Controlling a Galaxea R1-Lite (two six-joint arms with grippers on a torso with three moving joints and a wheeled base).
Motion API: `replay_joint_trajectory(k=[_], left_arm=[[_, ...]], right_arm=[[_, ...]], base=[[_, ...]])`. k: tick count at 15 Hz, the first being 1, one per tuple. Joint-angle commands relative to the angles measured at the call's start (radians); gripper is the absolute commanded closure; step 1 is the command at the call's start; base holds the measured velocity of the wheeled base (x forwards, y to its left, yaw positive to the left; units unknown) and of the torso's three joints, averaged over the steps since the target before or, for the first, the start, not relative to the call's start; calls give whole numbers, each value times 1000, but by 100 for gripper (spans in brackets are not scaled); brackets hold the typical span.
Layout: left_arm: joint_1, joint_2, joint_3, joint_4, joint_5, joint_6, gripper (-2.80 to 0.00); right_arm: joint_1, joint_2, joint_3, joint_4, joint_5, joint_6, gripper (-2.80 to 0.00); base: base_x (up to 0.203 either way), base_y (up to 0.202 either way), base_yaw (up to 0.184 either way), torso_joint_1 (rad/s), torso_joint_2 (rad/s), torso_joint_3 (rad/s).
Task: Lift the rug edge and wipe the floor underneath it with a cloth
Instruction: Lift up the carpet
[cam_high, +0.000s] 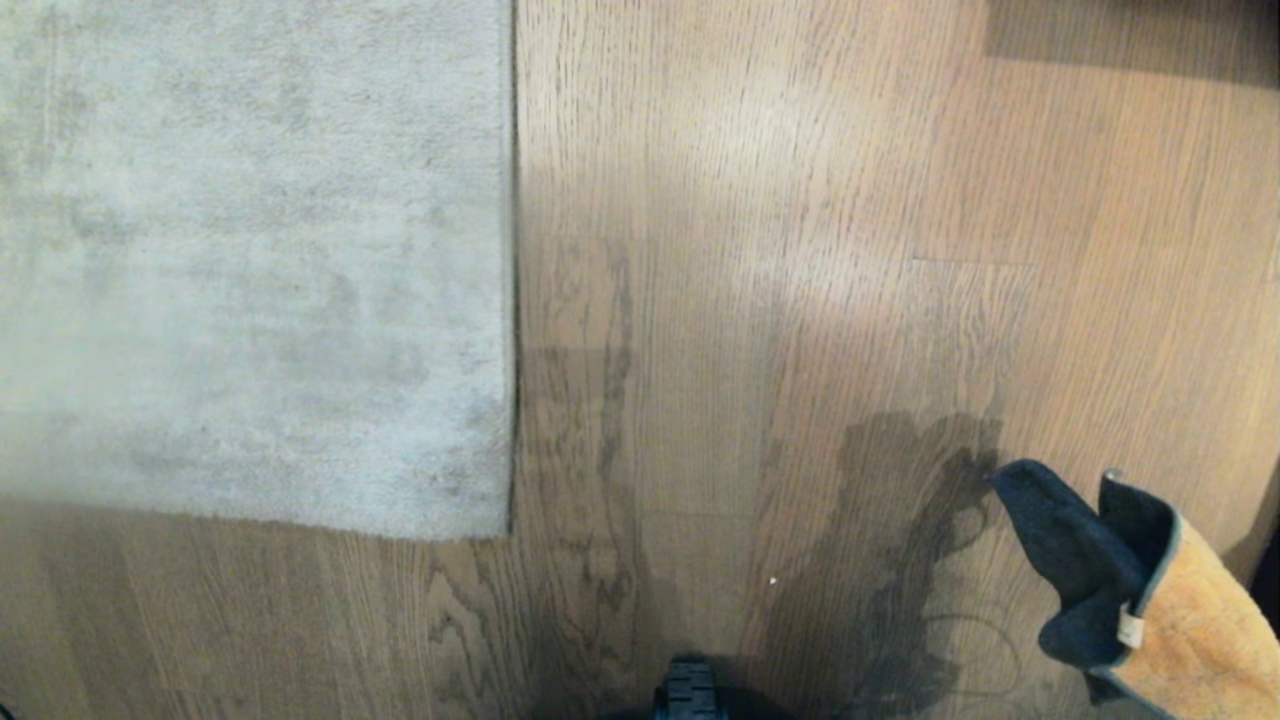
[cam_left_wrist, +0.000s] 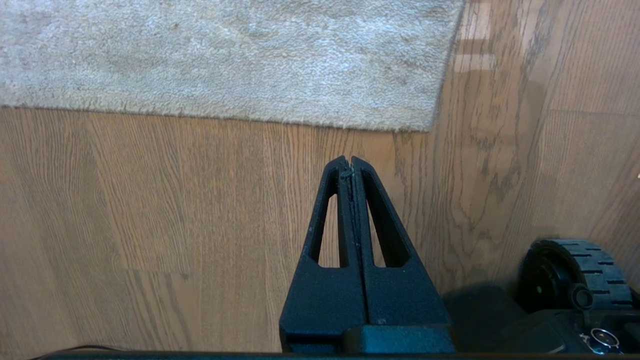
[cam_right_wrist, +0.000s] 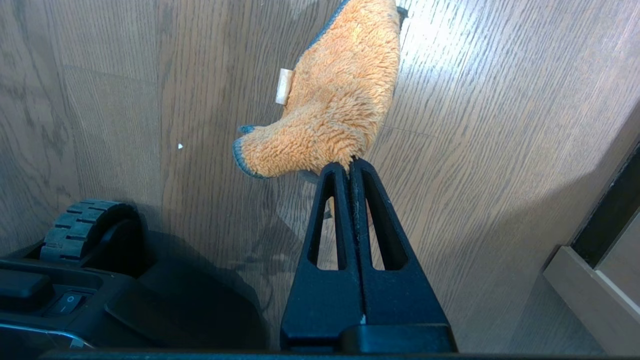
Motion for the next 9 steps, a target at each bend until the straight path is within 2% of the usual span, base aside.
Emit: replay_joint_trajectory(k=[1, 9], left_arm=[[0, 0, 0, 1, 1, -2, 0], [0, 0, -1, 1, -1, 1, 0]], right_arm=[[2, 2, 0, 0, 1, -1, 0], [0, 2, 0, 0, 1, -1, 0]], base=[[0, 0, 0, 0, 0, 0], [0, 0, 0, 0, 0, 0]])
